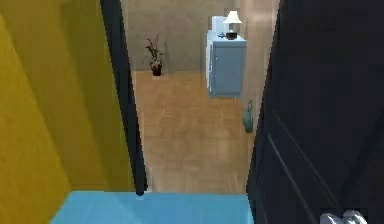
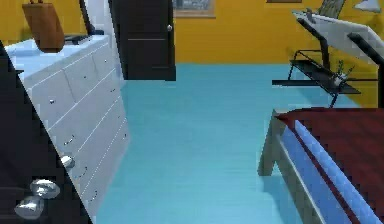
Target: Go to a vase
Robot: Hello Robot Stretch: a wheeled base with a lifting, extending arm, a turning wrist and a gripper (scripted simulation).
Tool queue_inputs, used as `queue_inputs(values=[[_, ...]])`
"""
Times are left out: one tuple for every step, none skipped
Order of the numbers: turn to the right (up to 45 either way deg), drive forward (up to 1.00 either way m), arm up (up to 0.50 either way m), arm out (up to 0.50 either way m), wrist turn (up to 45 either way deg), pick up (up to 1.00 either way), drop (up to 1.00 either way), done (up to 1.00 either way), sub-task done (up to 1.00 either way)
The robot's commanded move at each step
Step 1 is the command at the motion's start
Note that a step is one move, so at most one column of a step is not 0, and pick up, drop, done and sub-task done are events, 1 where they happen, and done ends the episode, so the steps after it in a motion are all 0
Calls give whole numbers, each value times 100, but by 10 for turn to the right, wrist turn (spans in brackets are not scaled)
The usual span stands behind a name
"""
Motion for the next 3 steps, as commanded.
queue_inputs(values=[[0,100,0,0,0,0,0,0,0],[0,100,0,0,0,0,0,0,0],[30,0,0,0,0,0,0,0,0]])
